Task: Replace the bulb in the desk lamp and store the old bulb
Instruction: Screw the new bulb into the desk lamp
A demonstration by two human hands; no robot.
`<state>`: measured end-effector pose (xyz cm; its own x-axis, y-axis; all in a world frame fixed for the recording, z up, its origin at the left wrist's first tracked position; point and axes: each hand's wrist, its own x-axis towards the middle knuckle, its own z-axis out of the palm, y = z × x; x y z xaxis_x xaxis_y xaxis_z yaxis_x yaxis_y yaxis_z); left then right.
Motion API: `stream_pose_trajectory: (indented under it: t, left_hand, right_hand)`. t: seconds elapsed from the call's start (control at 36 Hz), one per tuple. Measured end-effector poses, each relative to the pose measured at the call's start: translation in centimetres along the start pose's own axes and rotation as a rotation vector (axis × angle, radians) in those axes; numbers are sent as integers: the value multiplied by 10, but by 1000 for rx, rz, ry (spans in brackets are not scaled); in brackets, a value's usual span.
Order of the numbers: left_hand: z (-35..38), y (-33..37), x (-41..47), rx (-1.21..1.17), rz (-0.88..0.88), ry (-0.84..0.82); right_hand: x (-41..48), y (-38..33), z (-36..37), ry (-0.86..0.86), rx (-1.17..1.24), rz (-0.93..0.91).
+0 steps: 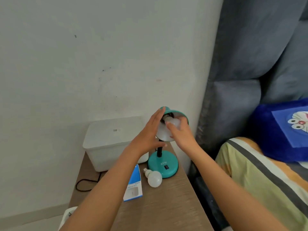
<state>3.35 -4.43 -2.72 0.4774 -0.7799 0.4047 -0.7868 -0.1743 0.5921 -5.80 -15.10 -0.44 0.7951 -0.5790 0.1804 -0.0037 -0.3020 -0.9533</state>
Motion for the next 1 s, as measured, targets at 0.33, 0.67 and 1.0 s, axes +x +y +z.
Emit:
stream_pose_trajectory:
  t: [0.33, 0.67, 1.0]
  left_hand:
    - [2, -7, 4, 38, 111, 72]
    - [1, -13, 1, 27, 115, 109]
    - [1, -15, -2, 16, 111, 104]
  right_hand:
    - [-3, 19, 7, 165, -110, -275]
    - [0, 9, 28, 241, 76, -102]
    - [-1, 13, 23, 191, 62, 64]
